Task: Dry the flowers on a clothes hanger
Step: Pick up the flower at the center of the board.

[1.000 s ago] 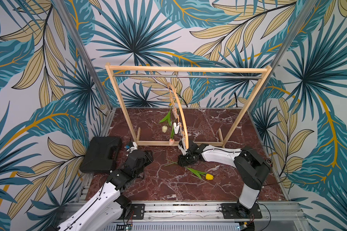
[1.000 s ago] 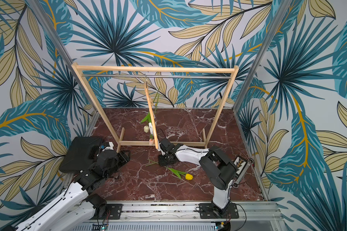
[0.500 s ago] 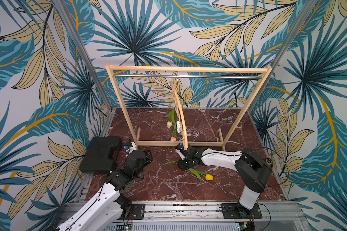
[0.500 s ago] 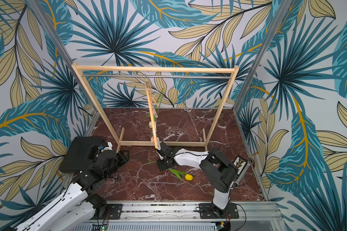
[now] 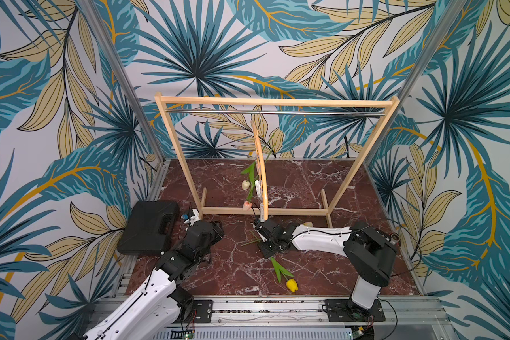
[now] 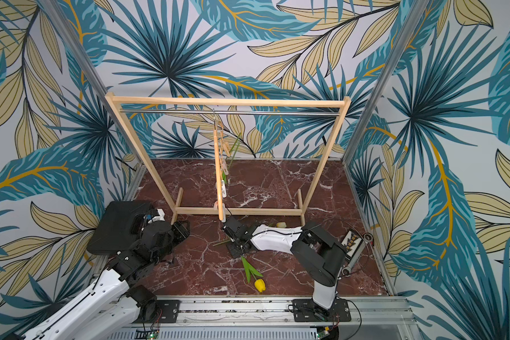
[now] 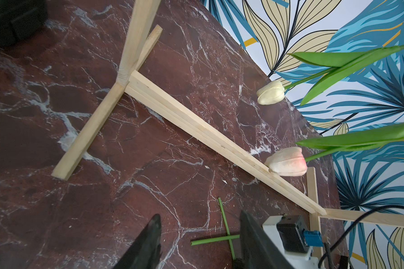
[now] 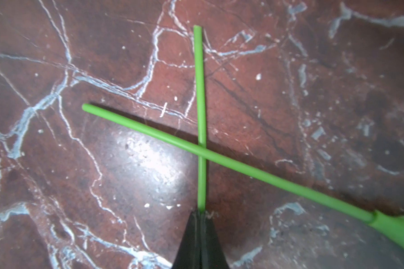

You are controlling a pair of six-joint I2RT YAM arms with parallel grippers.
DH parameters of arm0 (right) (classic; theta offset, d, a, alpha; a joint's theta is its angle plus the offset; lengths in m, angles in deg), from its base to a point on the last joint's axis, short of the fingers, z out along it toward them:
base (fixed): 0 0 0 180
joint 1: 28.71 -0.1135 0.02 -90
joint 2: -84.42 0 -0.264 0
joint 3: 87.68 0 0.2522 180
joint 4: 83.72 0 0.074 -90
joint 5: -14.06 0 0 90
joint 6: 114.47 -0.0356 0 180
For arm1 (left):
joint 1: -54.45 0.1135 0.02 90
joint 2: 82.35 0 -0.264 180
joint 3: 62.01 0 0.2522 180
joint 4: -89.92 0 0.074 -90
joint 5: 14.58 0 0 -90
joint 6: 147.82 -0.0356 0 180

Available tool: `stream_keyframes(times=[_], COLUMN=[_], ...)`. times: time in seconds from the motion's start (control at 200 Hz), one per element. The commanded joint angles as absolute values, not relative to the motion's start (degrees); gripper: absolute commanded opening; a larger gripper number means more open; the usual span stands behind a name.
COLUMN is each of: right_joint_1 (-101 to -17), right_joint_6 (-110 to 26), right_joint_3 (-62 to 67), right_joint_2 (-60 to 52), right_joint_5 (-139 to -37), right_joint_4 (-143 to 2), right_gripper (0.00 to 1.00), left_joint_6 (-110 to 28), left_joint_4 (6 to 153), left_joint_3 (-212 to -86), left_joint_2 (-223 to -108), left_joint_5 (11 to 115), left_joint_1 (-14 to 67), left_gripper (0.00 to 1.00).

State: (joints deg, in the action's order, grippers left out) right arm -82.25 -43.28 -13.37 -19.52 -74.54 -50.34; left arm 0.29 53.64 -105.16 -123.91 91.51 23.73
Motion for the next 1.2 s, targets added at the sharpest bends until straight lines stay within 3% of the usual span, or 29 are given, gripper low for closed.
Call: stream_keyframes(times=[0.0, 0.306, 0.746, 1.192], right_joint_1=[-83.65, -83.82, -83.3, -83.29], right_joint_6=[-41.62, -39.66, -48.81, -56.0], right_joint_3=[-12.48, 0.28, -0.14, -4.64], right_joint_2=[-23.46, -23.92, -19.0, -18.29], right_joint_5=[-82.56, -102.11, -105.04, -107.98], right_joint_4=[-46.59, -45.88, -56.92, -68.72], right_gripper=[0.0, 0.0, 0.0, 0.0], left_joint_6=[0.15, 0.81, 6.06, 9.42], left_joint_4=[53.84, 52.33, 57.17, 59.56], left_joint_3=[-104.91, -104.68, -98.76, -95.34], left_joint_2=[-123.36, -121.7, -116.67, -120.58], left_joint_5=[92.29, 92.85, 87.43, 83.24], left_joint_1=[23.51, 23.51, 23.51, 23.51], left_gripper=[0.56, 0.56, 0.59, 0.48])
